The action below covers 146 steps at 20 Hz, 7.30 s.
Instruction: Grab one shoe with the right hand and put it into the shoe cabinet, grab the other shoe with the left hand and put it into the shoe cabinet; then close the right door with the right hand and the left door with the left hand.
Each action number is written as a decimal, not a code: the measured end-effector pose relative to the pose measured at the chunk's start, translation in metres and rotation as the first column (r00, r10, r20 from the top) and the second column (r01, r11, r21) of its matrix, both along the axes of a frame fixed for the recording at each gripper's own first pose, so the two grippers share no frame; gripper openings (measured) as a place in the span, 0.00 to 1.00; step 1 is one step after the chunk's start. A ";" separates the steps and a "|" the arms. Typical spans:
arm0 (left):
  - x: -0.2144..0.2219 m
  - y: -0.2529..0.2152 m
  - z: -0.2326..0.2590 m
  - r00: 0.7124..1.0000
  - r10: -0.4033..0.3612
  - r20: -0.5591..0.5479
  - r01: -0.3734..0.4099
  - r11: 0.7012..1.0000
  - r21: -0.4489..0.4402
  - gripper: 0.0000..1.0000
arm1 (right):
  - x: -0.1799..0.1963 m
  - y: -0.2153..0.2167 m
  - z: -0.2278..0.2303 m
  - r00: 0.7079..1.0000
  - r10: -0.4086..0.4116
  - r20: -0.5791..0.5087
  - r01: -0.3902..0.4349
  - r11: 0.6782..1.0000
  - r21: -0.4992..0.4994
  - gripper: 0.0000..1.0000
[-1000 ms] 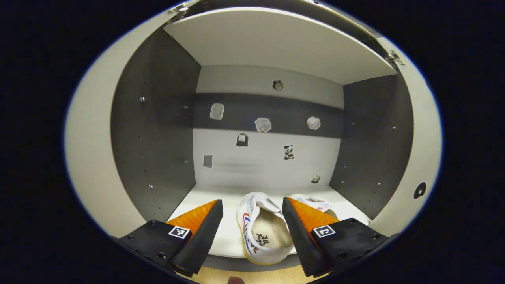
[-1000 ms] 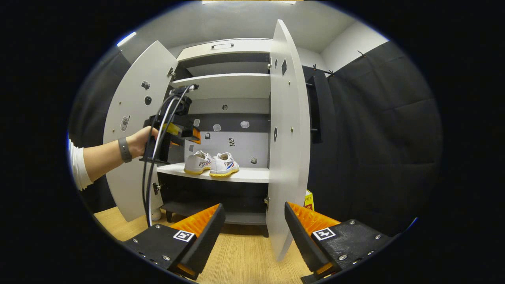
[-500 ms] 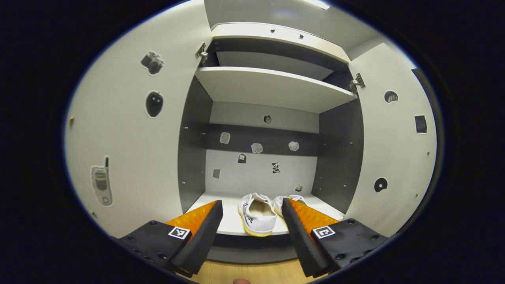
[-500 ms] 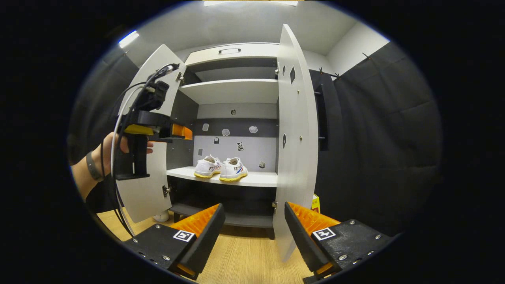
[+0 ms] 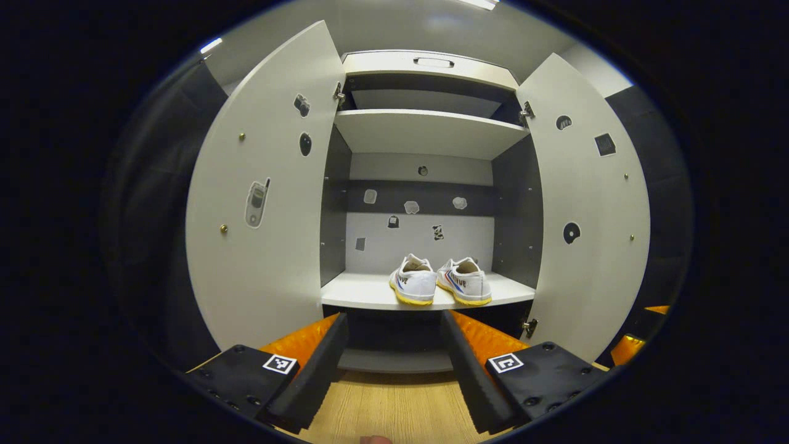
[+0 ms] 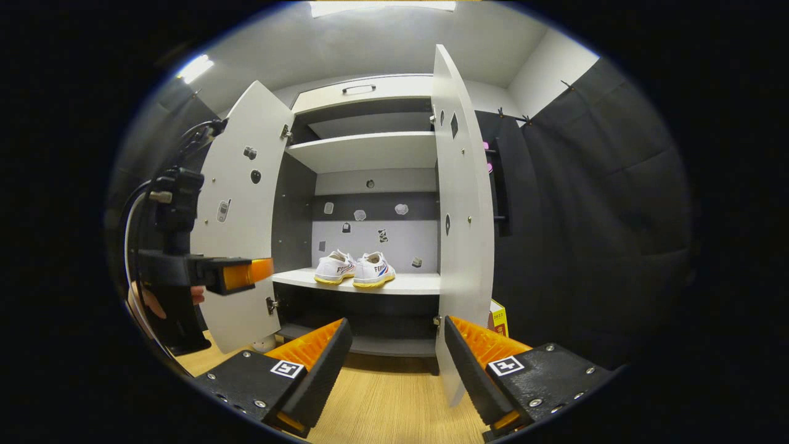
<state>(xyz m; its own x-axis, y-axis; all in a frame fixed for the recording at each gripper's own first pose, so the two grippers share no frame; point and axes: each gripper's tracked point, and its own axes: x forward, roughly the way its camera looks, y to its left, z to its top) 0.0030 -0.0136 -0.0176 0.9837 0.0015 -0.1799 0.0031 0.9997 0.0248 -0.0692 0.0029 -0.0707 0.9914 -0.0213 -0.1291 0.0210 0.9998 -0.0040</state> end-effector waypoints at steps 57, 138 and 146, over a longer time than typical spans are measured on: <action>-0.073 0.013 -0.021 1.000 -0.017 -0.010 0.016 0.999 -0.034 0.97 | 0.192 -0.005 0.153 0.984 0.129 0.120 -0.120 0.990 -0.074 0.93; 0.024 0.264 0.158 0.897 0.384 0.220 -0.391 0.920 -0.013 0.96 | 0.052 -0.020 0.049 0.995 -0.068 0.067 0.076 0.991 -0.114 0.94; 0.026 0.235 0.159 0.914 0.331 0.233 -0.345 0.938 0.020 0.99 | 0.055 -0.015 0.052 0.996 -0.050 0.074 0.057 0.993 -0.099 0.94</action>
